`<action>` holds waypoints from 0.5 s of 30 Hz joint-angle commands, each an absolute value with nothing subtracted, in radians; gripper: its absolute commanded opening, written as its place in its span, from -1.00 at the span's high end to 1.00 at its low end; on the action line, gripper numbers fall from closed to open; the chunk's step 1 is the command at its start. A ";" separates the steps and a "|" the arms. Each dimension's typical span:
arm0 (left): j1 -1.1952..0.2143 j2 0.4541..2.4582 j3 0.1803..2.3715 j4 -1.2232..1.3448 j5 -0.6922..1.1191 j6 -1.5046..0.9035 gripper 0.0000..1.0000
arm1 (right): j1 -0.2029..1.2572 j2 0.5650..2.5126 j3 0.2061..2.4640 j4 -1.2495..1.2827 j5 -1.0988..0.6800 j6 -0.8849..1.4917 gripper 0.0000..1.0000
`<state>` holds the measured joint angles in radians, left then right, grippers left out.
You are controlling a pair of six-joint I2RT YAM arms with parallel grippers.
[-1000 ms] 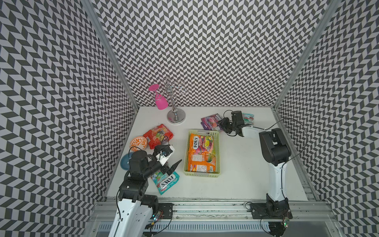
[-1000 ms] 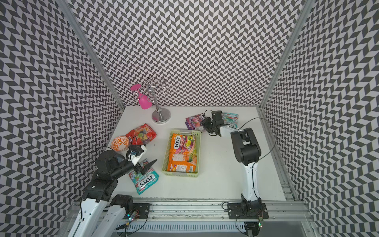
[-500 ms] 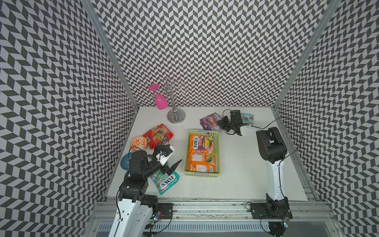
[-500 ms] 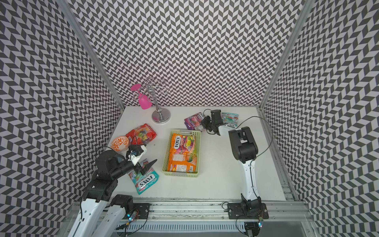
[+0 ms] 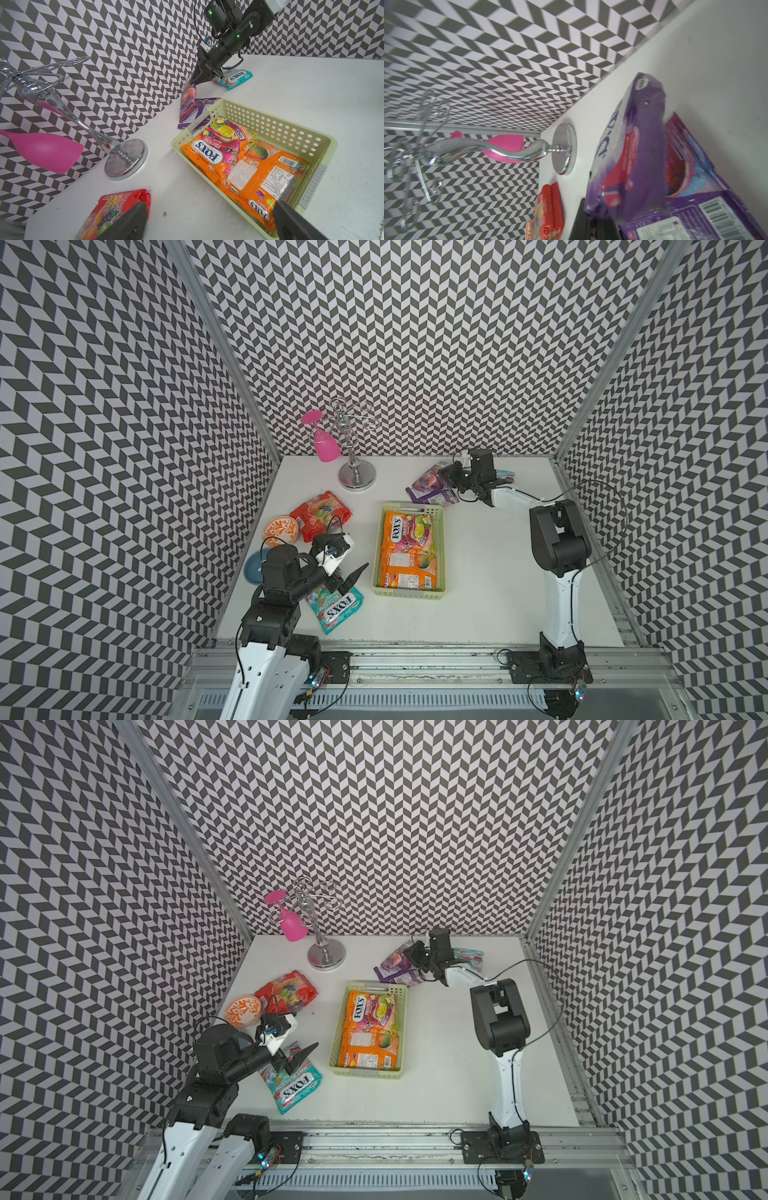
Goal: Put the candies in the basket
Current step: Pick up the candy at the center of the board.
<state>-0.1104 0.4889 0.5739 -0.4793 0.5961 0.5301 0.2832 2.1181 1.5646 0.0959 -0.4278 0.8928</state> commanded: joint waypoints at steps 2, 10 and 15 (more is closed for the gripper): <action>-0.102 0.480 0.576 -0.465 0.598 0.526 -0.98 | 0.291 1.994 1.613 0.107 -0.482 0.766 1.00; -0.100 0.479 0.575 -0.464 0.597 0.527 -0.98 | 0.316 1.860 1.625 0.006 -0.561 0.642 1.00; -0.106 0.480 0.572 -0.460 0.601 0.528 -0.98 | 0.376 1.751 1.594 -0.118 -0.558 0.473 1.00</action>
<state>-0.1078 0.4889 0.5739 -0.4793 0.5961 0.5301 0.3386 1.8435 1.5959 -0.0849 -0.5255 0.6003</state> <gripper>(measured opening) 0.989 0.061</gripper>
